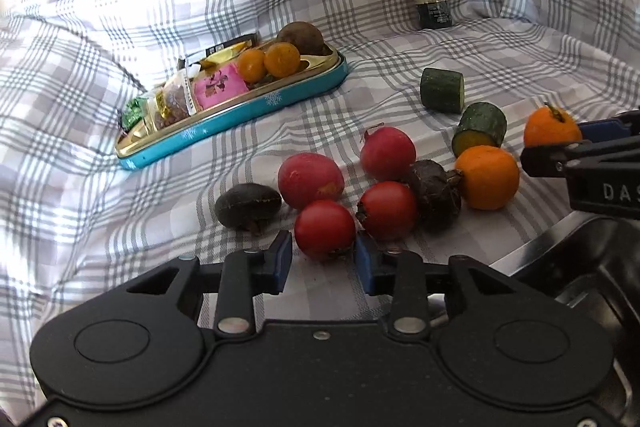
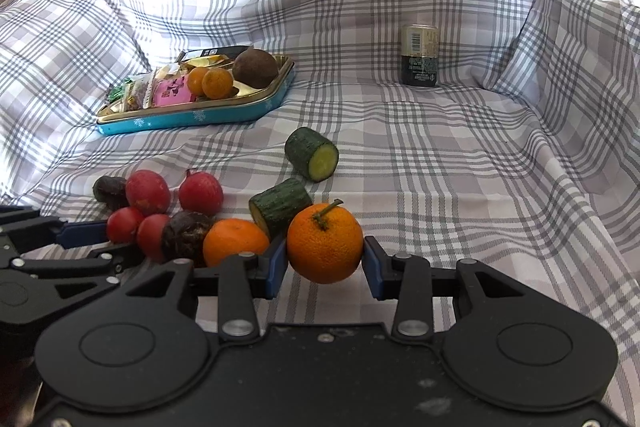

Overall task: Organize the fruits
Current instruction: 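Grasp a red apple with the left tool while the right tool grasps an orange, then carry the red apple and orange into the steel tray with both tools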

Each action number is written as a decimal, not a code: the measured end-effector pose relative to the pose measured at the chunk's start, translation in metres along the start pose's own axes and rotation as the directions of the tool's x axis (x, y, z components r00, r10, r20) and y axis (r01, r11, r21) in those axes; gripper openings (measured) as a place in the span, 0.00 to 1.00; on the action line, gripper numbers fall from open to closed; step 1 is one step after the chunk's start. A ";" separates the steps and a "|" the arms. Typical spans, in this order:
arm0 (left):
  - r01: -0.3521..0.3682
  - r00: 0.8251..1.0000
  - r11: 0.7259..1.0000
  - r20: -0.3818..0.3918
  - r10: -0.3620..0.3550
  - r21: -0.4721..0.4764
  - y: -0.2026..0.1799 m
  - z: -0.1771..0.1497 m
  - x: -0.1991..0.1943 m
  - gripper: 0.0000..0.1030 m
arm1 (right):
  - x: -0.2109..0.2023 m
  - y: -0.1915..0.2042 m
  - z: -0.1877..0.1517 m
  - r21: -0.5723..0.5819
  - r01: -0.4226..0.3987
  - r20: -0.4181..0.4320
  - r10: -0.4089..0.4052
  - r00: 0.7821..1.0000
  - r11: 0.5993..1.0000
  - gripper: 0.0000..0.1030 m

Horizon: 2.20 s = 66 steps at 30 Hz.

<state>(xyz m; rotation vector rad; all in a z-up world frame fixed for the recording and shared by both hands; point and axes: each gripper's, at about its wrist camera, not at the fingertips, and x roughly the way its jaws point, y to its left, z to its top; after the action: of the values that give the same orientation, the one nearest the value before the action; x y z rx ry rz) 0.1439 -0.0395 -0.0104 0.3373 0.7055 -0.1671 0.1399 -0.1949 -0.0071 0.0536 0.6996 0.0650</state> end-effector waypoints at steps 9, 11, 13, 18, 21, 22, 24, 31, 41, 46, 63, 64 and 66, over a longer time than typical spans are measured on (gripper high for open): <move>0.049 0.999 0.995 0.003 -0.049 -0.086 0.011 -0.002 -0.004 0.40 | -0.018 0.003 -0.010 0.006 0.004 0.011 -0.005 1.000 1.000 0.40; 0.069 0.998 0.991 0.012 -0.068 -0.115 0.013 -0.004 -0.013 0.40 | -0.023 0.001 -0.014 0.019 0.003 0.015 -0.003 1.000 1.000 0.40; 0.081 0.997 0.989 0.027 -0.078 -0.120 0.012 -0.007 -0.026 0.40 | -0.029 0.000 -0.017 0.037 0.001 0.016 -0.001 1.000 0.999 0.40; 0.101 0.994 0.986 0.048 -0.095 -0.133 0.011 -0.020 -0.057 0.40 | -0.043 0.000 -0.027 0.071 -0.007 0.019 0.006 1.000 0.997 0.40; 0.086 0.995 0.986 0.055 -0.079 -0.142 0.011 -0.033 -0.073 0.40 | -0.051 0.001 -0.034 0.083 -0.009 0.023 0.007 1.000 0.997 0.40; 0.075 0.996 0.987 0.057 -0.067 -0.142 0.010 -0.038 -0.078 0.40 | -0.054 0.001 -0.036 0.089 -0.011 0.025 0.009 1.000 0.996 0.40; 0.066 0.997 0.986 0.057 -0.057 -0.155 0.011 -0.049 -0.086 0.40 | -0.062 0.002 -0.042 0.100 -0.012 0.030 0.009 1.000 0.995 0.40; 0.047 0.998 0.979 0.051 -0.038 -0.198 0.009 -0.077 -0.107 0.40 | -0.085 0.014 -0.062 0.091 0.007 0.050 -0.012 0.999 0.996 0.40; 0.050 0.996 0.950 0.084 -0.025 -0.308 0.019 -0.089 -0.115 0.40 | -0.111 0.026 -0.087 0.084 -0.003 0.048 -0.001 0.999 0.996 0.40; 0.064 0.997 0.939 0.072 -0.042 -0.338 0.018 -0.097 -0.119 0.40 | -0.120 0.033 -0.095 0.064 0.008 0.077 -0.013 0.997 0.998 0.40; 0.054 0.998 0.970 0.041 -0.046 -0.235 -0.003 -0.096 -0.115 0.41 | -0.112 0.030 -0.093 0.093 -0.008 0.056 0.003 0.998 0.996 0.41; 0.055 0.998 0.971 0.039 -0.047 -0.234 -0.003 -0.096 -0.114 0.41 | -0.112 0.031 -0.093 0.091 -0.009 0.057 0.004 0.998 0.996 0.41; 0.053 0.998 0.972 0.036 -0.046 -0.230 -0.004 -0.095 -0.114 0.41 | -0.112 0.031 -0.094 0.089 -0.012 0.064 0.007 0.998 0.996 0.41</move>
<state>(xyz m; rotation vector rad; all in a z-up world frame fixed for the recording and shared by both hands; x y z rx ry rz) -0.0001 -0.0051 -0.0039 0.0943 0.6959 -0.1354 -0.0072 -0.1705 -0.0045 0.1443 0.6385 0.0408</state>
